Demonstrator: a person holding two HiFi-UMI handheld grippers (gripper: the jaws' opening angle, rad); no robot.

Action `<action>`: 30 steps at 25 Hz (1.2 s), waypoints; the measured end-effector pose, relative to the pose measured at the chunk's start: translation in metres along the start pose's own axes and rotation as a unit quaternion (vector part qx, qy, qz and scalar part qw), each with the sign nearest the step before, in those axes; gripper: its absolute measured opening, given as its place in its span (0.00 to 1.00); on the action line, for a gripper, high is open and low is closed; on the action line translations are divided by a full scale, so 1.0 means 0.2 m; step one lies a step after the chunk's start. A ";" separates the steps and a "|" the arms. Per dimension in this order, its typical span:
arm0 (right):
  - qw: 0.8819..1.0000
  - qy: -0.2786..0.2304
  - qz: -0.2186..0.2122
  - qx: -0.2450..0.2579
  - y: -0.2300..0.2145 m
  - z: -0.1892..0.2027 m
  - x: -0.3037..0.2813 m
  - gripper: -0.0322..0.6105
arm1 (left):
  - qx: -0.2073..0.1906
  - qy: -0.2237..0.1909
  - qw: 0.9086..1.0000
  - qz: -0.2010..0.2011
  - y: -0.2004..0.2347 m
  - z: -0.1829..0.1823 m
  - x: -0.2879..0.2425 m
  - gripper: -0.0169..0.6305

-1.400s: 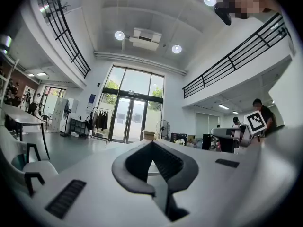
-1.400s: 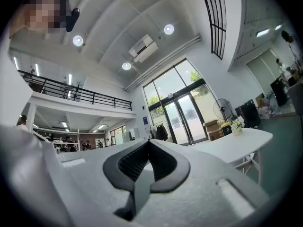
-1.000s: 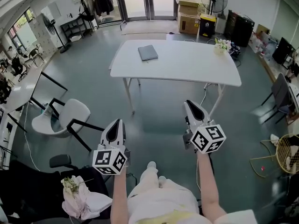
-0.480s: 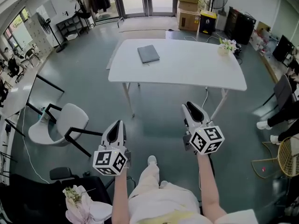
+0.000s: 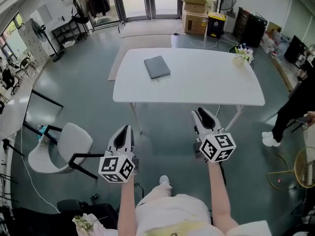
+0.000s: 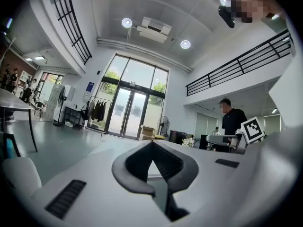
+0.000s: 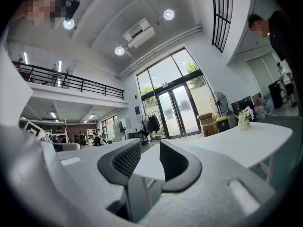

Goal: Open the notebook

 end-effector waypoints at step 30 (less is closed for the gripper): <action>0.999 0.027 0.029 -0.030 -0.48 0.29 -1.08 0.22 | 0.025 0.034 0.999 -0.030 0.53 0.25 -0.95 0.03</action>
Point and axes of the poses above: the fingertips, and each gripper's own axes: x backward along the fingers, y to its left, z out of its underside, the point moved 2 cm from there along x, backward along the fingers, and after that the axes turned 12 degrees about -y, right-handed, at the moved point
